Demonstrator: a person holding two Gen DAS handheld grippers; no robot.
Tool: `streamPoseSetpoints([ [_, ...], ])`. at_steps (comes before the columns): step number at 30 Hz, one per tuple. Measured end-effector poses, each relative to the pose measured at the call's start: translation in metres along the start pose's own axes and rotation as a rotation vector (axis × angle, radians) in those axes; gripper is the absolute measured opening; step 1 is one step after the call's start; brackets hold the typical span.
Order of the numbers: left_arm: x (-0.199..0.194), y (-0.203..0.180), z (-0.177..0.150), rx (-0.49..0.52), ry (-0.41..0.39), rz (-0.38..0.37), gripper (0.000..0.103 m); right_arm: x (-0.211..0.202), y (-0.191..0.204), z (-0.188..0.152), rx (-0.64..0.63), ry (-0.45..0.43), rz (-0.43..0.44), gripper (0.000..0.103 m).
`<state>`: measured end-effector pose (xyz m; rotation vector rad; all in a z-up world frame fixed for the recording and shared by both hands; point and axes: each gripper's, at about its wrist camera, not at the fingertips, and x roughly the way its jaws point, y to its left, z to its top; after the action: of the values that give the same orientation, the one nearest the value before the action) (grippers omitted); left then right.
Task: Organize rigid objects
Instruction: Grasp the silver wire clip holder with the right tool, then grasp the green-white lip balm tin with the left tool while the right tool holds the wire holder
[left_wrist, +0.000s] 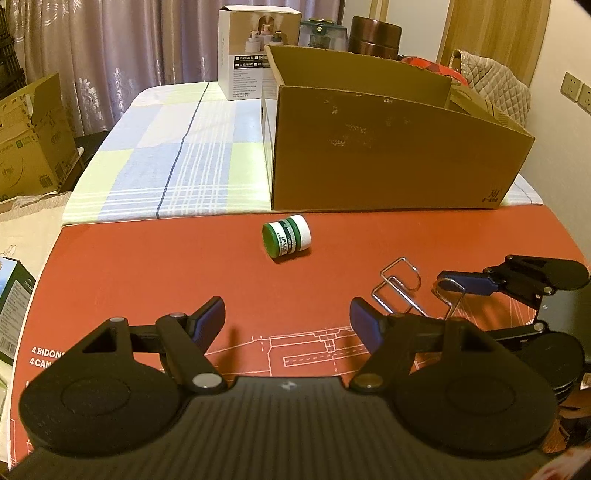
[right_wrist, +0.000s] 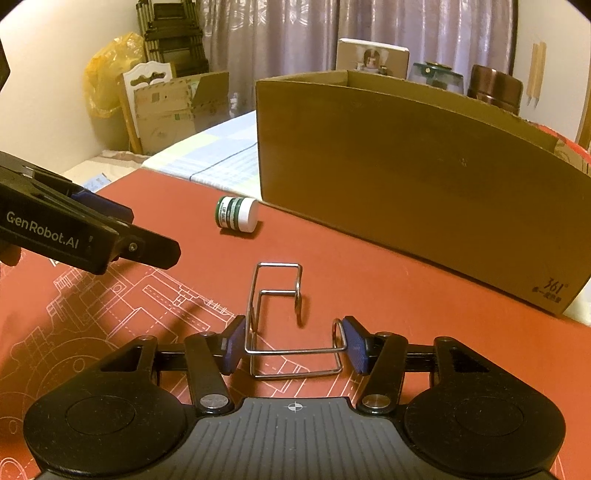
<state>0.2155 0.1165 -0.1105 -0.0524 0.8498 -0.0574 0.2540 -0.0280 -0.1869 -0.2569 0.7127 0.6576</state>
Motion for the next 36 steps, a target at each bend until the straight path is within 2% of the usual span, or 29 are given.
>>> streamPoseSetpoints([
  [12, 0.004, -0.001, 0.003, 0.008, 0.000, 0.002, 0.071, -0.003, -0.002, -0.001, 0.025, -0.006, -0.028, 0.051],
  [24, 0.026, -0.006, 0.025, 0.018, -0.057, 0.003, 0.071, -0.021, -0.024, 0.004, 0.178, -0.052, -0.151, 0.051],
  [28, 0.036, -0.010, 0.031, 0.028, -0.079, 0.027, 0.069, -0.022, -0.029, 0.006, 0.213, -0.047, -0.179, 0.051],
  [36, 0.070, -0.006, 0.040, -0.012, -0.052, 0.043, 0.052, -0.025, -0.037, 0.006, 0.225, -0.043, -0.189, 0.051],
])
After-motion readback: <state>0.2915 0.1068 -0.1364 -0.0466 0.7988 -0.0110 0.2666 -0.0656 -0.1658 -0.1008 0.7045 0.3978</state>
